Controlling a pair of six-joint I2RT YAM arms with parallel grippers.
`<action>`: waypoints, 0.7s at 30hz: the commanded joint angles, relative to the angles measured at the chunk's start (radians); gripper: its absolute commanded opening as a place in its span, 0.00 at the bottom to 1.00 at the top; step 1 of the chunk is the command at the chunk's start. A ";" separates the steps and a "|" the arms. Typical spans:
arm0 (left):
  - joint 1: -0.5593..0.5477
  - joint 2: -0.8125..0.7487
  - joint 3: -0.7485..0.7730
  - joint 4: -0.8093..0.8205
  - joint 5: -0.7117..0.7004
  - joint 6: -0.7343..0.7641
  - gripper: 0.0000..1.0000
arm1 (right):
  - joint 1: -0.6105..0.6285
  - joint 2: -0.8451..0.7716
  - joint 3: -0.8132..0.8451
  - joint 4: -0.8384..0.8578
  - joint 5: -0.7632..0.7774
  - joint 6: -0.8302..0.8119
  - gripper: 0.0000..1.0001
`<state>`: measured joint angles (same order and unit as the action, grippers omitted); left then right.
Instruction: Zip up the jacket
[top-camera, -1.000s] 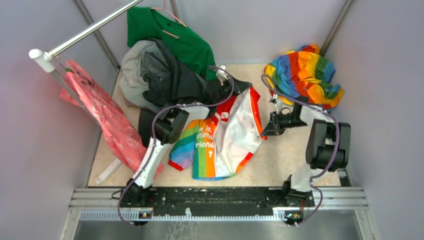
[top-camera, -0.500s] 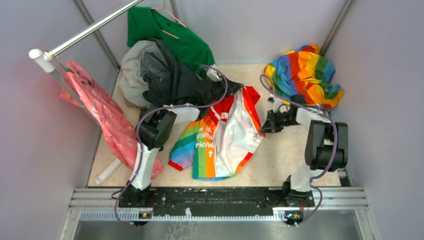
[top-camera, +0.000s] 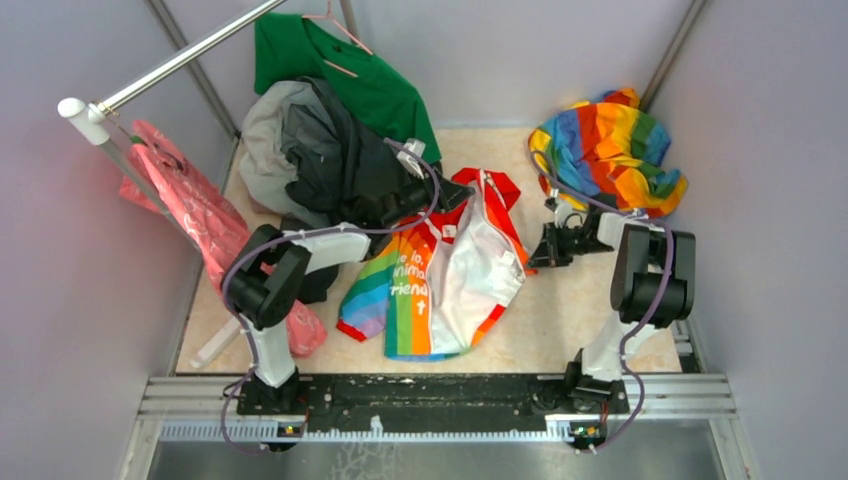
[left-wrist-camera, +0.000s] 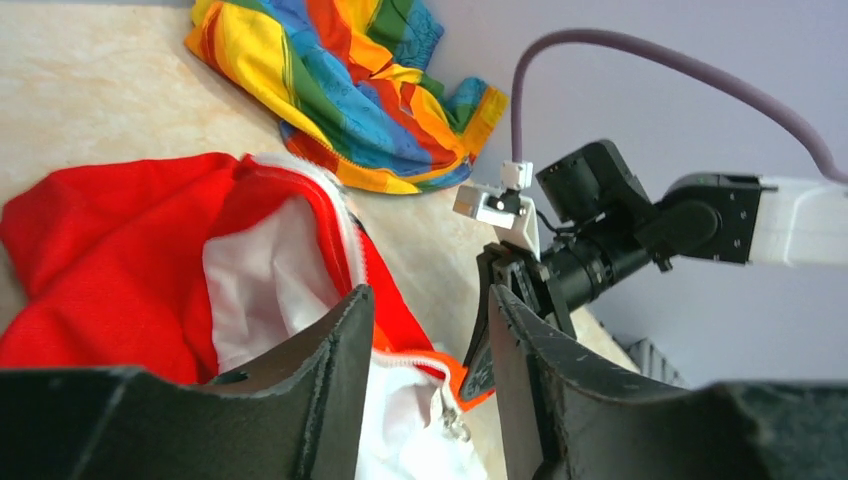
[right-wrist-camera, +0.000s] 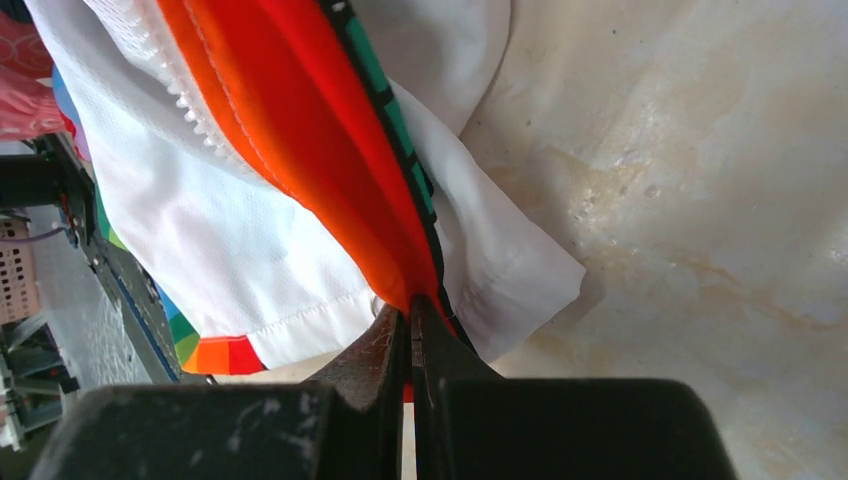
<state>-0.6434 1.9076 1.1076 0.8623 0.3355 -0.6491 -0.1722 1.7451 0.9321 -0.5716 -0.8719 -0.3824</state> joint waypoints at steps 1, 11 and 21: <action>0.008 -0.104 -0.079 -0.032 0.030 0.135 0.53 | 0.004 -0.022 0.045 -0.004 -0.043 -0.018 0.00; 0.030 -0.368 -0.320 -0.031 0.011 0.262 0.66 | 0.002 0.022 0.086 -0.071 -0.116 -0.073 0.00; 0.108 -0.687 -0.605 -0.083 -0.134 0.157 0.99 | 0.002 0.032 0.080 -0.028 -0.029 -0.056 0.02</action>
<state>-0.5449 1.3102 0.5453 0.8295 0.2920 -0.4557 -0.1722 1.7935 0.9848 -0.6300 -0.9234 -0.4343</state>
